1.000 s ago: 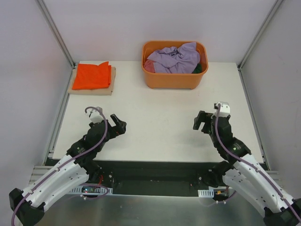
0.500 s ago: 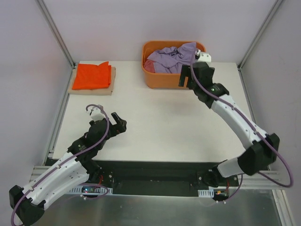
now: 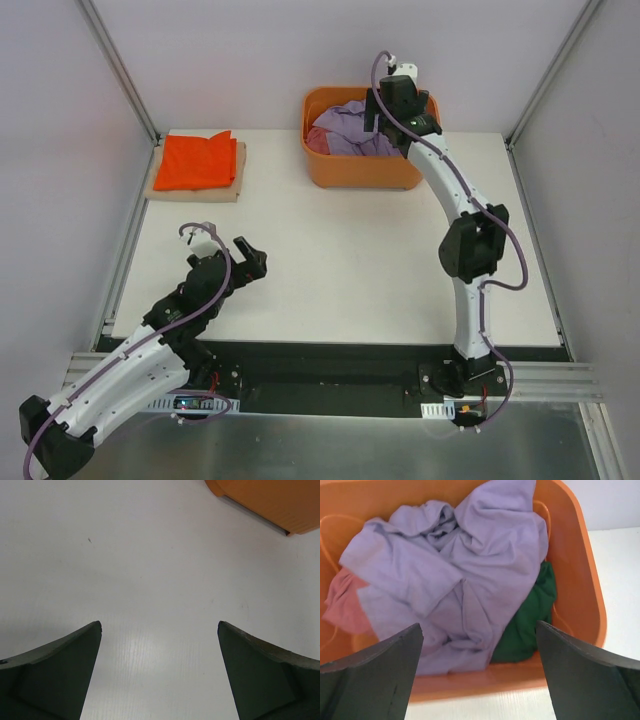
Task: Fold and stack the t-shirts
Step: Grab crumpled tshirt from bin with the right arm
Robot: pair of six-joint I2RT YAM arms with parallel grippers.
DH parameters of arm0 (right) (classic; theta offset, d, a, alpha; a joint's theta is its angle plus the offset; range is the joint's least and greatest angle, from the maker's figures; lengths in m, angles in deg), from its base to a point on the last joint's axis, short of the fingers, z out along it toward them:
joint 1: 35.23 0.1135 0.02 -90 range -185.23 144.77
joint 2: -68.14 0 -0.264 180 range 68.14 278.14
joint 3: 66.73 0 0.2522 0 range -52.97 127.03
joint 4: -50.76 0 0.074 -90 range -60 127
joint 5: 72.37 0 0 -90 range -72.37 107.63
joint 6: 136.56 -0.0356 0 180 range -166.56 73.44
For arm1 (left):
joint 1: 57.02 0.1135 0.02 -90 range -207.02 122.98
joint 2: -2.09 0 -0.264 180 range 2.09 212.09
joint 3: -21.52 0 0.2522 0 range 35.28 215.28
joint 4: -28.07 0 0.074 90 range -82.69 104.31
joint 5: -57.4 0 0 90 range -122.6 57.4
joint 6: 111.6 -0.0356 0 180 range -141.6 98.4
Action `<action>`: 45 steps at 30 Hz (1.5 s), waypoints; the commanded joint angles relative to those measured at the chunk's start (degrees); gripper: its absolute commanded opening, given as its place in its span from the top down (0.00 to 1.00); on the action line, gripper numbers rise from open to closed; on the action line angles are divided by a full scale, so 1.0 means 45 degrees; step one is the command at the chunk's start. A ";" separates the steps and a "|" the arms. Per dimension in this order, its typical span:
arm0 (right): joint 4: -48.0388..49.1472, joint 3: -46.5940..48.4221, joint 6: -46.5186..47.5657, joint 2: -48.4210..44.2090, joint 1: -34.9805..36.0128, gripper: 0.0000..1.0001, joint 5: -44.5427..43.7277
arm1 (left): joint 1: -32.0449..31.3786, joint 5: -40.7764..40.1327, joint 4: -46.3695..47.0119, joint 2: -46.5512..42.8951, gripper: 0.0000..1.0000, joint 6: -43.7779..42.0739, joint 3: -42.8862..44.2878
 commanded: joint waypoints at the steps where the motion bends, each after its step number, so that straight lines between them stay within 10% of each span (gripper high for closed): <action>1: 0.0627 0.2268 0.0514 0.1741 -0.0511 0.03 0.0147 | -0.0073 -0.0639 0.0792 0.0205 0.01 -0.0256 -0.0280; 9: 0.5353 0.3809 0.1101 0.5021 -0.1254 0.01 0.1242 | -0.0073 -0.1420 0.1222 0.0654 0.01 0.0114 -0.0670; 16: 0.7698 0.5478 0.0771 0.7254 -0.1468 0.19 0.1713 | -0.0073 -0.1928 0.1497 0.1415 0.01 -0.0197 -0.0672; 23: 0.8227 0.5594 -0.0813 0.7607 -0.1918 0.99 0.1984 | -0.0073 -0.1949 0.1497 0.2646 0.01 -0.0354 -0.0261; 45: 0.6261 0.3030 0.0063 -0.2841 0.0598 0.99 0.6378 | -0.0073 0.0551 0.0716 -0.0907 0.01 0.0309 -0.0905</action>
